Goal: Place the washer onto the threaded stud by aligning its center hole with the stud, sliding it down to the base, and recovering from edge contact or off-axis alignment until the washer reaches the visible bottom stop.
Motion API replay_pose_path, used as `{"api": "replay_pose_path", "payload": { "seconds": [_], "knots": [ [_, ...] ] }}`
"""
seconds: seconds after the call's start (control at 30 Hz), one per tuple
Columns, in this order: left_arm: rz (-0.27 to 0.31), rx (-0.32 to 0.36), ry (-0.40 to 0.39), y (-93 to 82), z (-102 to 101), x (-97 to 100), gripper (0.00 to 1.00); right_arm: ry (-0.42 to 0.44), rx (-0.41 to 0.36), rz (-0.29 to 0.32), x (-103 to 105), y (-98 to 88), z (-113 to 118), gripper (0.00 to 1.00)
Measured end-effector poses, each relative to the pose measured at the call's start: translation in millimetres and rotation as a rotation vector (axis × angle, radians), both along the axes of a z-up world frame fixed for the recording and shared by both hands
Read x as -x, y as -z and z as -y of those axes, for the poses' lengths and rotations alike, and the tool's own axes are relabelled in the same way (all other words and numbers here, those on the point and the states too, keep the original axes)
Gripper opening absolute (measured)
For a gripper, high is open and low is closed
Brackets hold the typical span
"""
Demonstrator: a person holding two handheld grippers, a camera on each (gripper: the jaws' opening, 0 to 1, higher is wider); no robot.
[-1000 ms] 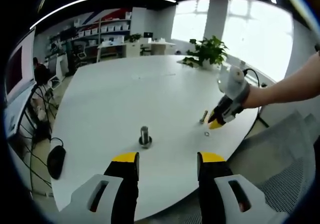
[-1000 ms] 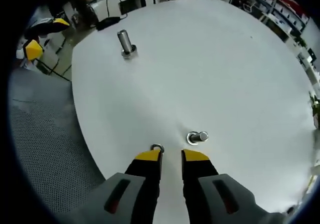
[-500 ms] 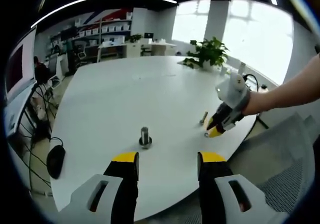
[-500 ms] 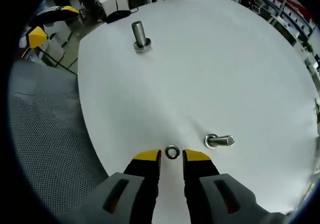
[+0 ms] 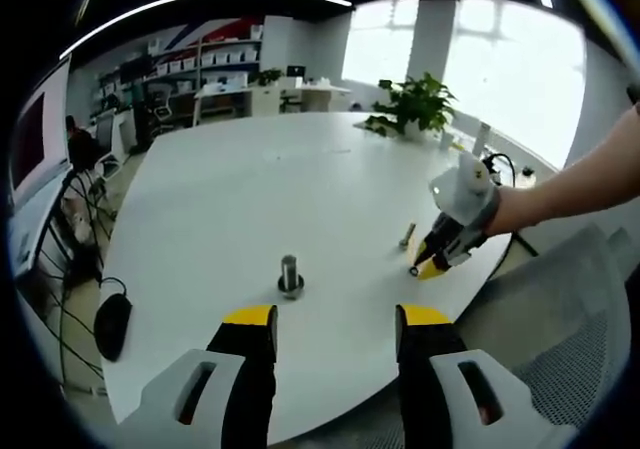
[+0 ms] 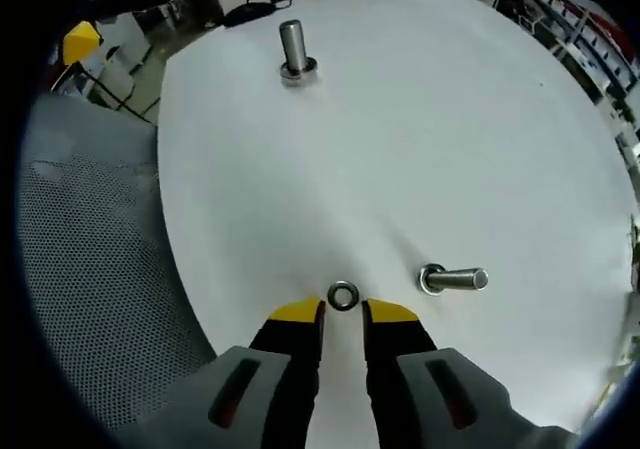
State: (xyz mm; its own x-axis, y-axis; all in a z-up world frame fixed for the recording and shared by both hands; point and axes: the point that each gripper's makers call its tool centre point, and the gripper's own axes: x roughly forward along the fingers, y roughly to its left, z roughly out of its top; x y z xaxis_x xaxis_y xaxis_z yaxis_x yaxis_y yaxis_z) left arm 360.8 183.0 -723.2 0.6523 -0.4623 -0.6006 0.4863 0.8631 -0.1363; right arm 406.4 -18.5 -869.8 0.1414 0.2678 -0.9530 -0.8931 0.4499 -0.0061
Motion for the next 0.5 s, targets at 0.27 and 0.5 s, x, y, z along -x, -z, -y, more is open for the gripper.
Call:
{"api": "replay_pose_path", "payload": {
  "seconds": [0.27,0.5],
  "knots": [
    [0.004,0.003,-0.007,-0.6,-1.1,-0.7,0.46,-0.009,0.000,0.005,-1.1,0.6,0.5,0.18],
    [0.003,-0.001,-0.002,-0.4,-0.5,-0.9,0.46,-0.012,-0.002,0.007,-0.3,-0.6,-0.2,0.18]
  ]
}}
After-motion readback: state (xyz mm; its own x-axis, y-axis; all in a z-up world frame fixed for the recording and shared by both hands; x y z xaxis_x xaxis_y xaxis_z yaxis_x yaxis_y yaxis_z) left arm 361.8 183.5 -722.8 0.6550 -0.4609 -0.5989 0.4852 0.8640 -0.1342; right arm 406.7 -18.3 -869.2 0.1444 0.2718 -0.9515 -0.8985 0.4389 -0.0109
